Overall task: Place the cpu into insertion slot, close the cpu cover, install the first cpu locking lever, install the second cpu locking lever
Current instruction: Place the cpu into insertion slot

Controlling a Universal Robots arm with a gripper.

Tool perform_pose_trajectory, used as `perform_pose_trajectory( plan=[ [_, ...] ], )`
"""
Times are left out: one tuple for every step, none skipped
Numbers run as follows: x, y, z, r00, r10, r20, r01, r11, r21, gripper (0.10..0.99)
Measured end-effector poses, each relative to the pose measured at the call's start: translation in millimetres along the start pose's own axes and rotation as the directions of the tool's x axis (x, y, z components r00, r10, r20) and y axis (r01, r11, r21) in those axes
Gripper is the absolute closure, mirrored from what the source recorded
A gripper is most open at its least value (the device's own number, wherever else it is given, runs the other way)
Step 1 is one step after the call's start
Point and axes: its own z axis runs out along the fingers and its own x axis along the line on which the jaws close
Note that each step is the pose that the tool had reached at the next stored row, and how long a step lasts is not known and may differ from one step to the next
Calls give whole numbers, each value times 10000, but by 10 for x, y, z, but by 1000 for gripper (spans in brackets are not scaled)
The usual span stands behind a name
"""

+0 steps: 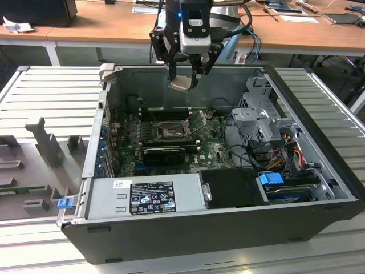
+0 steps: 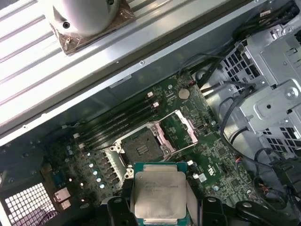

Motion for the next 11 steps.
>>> perform_pose_trajectory(
  plan=[
    [0,0,1,9999,154,14,-154,9999,-3,557],
    [0,0,2,9995,302,27,-302,9995,-7,557],
    [0,0,2,9990,446,40,-446,9990,-10,557],
    [0,0,4,9976,688,61,-688,9976,-16,557],
    [0,0,6,9951,985,86,-985,9951,-25,557],
    [-1,0,10,9935,1132,99,-1132,9936,-29,557],
    [-1,0,12,9934,1146,100,-1146,9934,-27,557],
    [-1,-1,17,9933,1148,101,-1148,9934,-27,557],
    [-1,-2,27,9933,1155,102,-1155,9933,-28,557],
    [-1,-3,30,9930,1174,104,-1174,9931,-28,557],
    [-1,-3,32,9921,1250,111,-1250,9922,-30,557]
  ],
)
